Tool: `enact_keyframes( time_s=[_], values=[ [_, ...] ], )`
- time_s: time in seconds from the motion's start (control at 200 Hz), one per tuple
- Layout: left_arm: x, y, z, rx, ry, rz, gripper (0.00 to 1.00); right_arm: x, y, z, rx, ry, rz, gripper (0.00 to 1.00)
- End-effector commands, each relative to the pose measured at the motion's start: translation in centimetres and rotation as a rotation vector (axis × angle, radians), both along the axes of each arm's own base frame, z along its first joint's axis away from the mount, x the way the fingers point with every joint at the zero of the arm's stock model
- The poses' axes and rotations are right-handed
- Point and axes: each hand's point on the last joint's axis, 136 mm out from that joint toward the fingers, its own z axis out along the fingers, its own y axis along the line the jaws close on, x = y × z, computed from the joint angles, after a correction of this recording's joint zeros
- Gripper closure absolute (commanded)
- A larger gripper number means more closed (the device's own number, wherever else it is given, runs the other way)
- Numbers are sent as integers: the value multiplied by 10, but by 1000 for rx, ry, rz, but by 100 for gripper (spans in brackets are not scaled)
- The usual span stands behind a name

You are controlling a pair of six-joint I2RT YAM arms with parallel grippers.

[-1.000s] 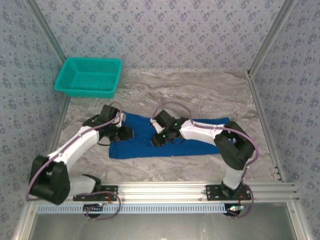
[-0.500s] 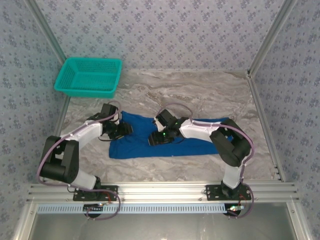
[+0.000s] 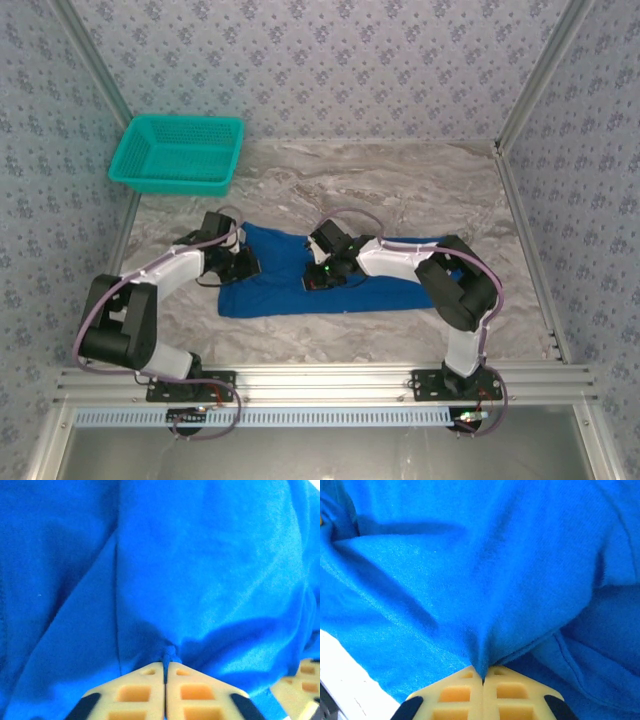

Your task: Fold the inside-out t-shirt

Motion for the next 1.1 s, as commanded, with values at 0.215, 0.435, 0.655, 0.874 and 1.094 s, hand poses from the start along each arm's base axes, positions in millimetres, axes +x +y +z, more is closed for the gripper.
enact_keyframes(
  time_s=[0.215, 0.435, 0.655, 0.874, 1.094],
  values=[
    [-42, 7, 21, 30, 29, -46, 100, -13, -1, 23, 26, 40, 25, 98],
    [-67, 13, 17, 89, 67, -50, 95, -19, -12, 20, -30, 97, 22, 95],
    [-78, 16, 17, 154, 104, -58, 58, -28, -47, 17, -170, 164, 21, 78],
    [-42, 29, 46, 249, -77, -18, 45, -7, -8, 76, -44, -95, 171, 60],
    [4, 75, 27, 201, -87, 204, 38, 26, 34, 59, 45, -149, 136, 56]
  ],
)
